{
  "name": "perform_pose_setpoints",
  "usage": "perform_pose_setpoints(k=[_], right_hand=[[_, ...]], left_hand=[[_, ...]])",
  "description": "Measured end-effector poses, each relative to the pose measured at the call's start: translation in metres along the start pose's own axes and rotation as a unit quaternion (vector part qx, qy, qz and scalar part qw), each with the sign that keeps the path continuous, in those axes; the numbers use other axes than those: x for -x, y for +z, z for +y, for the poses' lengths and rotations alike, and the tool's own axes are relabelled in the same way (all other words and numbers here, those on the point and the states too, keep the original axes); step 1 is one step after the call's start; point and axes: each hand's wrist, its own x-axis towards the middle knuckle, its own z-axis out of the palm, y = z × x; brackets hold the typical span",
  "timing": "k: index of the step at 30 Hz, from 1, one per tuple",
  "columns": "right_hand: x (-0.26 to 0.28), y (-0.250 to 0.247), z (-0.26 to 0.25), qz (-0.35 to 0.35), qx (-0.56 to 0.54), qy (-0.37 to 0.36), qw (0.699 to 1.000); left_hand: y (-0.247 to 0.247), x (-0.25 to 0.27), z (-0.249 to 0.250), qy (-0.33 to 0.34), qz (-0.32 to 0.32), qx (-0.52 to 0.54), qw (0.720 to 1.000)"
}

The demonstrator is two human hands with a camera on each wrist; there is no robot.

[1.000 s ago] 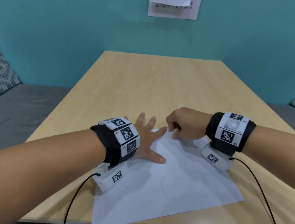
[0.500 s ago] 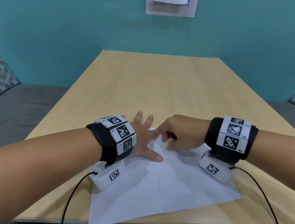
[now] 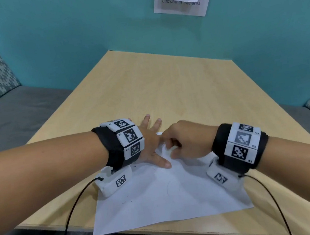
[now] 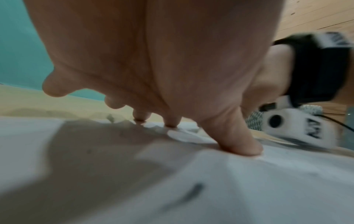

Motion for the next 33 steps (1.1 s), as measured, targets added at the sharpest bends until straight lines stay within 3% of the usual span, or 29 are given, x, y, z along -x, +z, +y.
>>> perform_pose_setpoints(k=[2, 6, 11, 17, 22, 24, 26, 30, 33], right_hand=[[0.001, 0.003, -0.006, -0.023, -0.006, -0.014, 1.0], [-0.007, -0.01, 0.014, 0.027, 0.009, 0.049, 0.998], [0.002, 0.0, 0.0, -0.003, 0.007, 0.002, 1.0], [0.0, -0.006, 0.014, 0.028, 0.019, 0.049, 0.998], [0.001, -0.004, 0.013, 0.039, 0.033, 0.06, 0.997], [0.002, -0.006, 0.009, 0.047, 0.037, 0.064, 0.996], [0.003, -0.003, 0.001, 0.047, 0.027, 0.05, 0.997], [0.01, 0.016, -0.028, -0.01, -0.003, -0.046, 0.999], [0.003, 0.004, -0.016, 0.019, 0.045, -0.014, 0.999]], left_hand=[[-0.001, 0.0, 0.0, 0.005, -0.004, 0.009, 1.0], [0.003, -0.001, 0.0, -0.007, 0.012, -0.003, 1.0], [-0.003, 0.001, -0.001, 0.006, -0.005, 0.012, 1.0], [-0.004, 0.009, 0.001, 0.002, 0.021, -0.022, 1.0], [-0.005, 0.029, -0.006, 0.016, -0.046, -0.017, 0.999], [0.004, 0.033, -0.01, 0.022, -0.046, -0.013, 0.999], [0.01, 0.033, -0.012, 0.029, -0.035, -0.006, 0.999], [0.012, 0.034, -0.011, 0.047, -0.017, 0.008, 0.999], [0.014, 0.033, -0.013, 0.042, -0.02, 0.007, 0.999]])
